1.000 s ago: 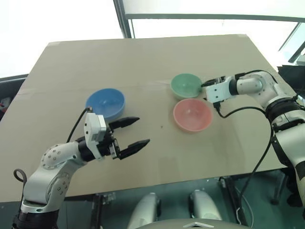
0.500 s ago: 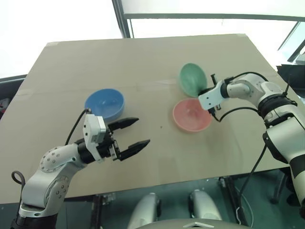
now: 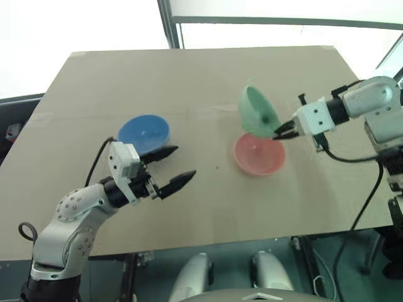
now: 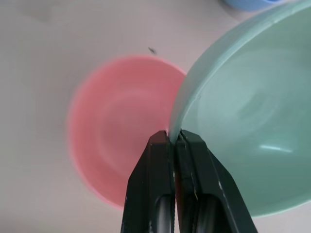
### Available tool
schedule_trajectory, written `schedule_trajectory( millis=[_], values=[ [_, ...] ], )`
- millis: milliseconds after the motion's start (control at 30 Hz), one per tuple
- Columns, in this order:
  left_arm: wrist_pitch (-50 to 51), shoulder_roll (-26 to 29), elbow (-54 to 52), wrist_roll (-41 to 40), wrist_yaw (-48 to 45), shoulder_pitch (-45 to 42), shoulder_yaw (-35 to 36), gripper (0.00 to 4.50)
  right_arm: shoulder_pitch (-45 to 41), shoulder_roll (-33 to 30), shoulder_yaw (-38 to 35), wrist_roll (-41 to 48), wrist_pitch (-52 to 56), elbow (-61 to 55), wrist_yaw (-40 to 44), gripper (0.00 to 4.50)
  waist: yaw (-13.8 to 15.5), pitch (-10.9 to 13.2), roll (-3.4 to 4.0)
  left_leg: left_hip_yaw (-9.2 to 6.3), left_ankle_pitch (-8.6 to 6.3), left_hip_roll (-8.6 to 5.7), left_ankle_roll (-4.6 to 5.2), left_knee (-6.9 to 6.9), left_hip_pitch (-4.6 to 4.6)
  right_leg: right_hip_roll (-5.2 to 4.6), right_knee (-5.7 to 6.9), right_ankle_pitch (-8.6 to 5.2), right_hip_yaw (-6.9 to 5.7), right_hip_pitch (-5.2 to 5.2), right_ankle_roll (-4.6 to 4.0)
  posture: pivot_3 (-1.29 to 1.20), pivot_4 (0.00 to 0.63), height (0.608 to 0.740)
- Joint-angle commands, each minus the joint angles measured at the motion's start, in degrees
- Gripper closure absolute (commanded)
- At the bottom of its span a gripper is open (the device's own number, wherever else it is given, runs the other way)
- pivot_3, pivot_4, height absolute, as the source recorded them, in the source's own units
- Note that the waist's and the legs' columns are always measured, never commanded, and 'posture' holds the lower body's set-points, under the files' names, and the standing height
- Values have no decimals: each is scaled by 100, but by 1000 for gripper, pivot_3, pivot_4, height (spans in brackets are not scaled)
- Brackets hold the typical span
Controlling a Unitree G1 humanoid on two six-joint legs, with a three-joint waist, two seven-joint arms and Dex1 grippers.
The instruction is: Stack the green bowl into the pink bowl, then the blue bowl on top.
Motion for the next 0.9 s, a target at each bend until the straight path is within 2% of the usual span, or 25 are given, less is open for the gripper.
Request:
schedule_trajectory(
  millis=[33,200,233,267,300,400,500,567,600,733,800,900],
  values=[
    [-3,20,116,40,11,-229,8,0,265,-44,-79,-119,440,-593,-200,3577,12,-3,-4,4,0,-2,0,6,0,-1,2,0,3,2,0,0,150,740],
    [274,57,235,-56,231,-440,191,0,395,117,-295,-297,697,-758,-718,1575,47,-6,-11,7,1,-10,1,13,0,-5,9,3,9,0,2,0,150,740],
    [428,88,170,-83,358,-453,231,0,403,76,-411,-202,882,-854,-758,1346,58,-6,-11,7,1,-10,1,12,0,-6,10,3,8,-3,2,0,150,740],
    [526,115,72,-12,521,-451,246,0,431,42,-551,-76,1085,-963,-826,863,64,-6,-11,4,1,-9,1,7,-1,-6,11,3,4,-7,2,0,150,740],
    [591,120,-51,169,790,-455,247,0,487,39,-756,89,1276,-1088,-964,716,81,-6,-11,2,1,-9,1,3,-2,-6,11,3,4,-10,2,0,150,740],
    [1467,342,-567,691,1900,-573,196,0,898,152,-1582,859,2207,-1641,-1553,716,123,-7,-14,-20,1,-10,1,4,-27,-7,10,3,-11,-22,2,0,150,740],
    [2288,626,-749,989,2444,-830,25,0,1212,324,-1902,1175,2668,-2128,-2015,716,162,-8,-16,-50,1,-21,1,5,-35,-12,21,3,-32,-23,2,0,150,740],
    [3134,1253,-667,1288,2450,-1373,-546,0,1396,628,-1998,1423,3101,-2542,-2513,716,163,-7,-20,-52,1,-22,1,8,-37,-15,30,3,-45,-23,2,0,150,740],
    [3235,1435,-601,1505,2448,-1628,-814,0,1477,791,-1978,1501,3249,-2724,-2726,716,158,-3,-24,-51,3,-22,-2,11,-36,-15,36,3,-47,-20,2,0,150,740],
    [3673,1720,-296,2055,2524,-2318,-1650,0,1583,1270,-1742,1620,3577,-3110,-3181,716,135,-5,-27,-36,11,-24,-10,19,-30,-14,58,3,-38,-13,2,0,150,740],
    [3549,1946,-189,2478,2407,-2439,-2136,0,1567,1403,-1700,1640,3633,-3141,-3302,716,109,-6,-30,-36,11,-23,-11,21,-26,-10,71,3,-38,-18,2,0,150,740],
    [3807,1978,-8,2676,2313,-2589,-2486,0,1551,1512,-1703,1706,3722,-3147,-3458,716,111,-6,-29,-37,11,-22,-11,13,-27,-7,76,3,-38,-28,2,0,150,740]
  ],
)
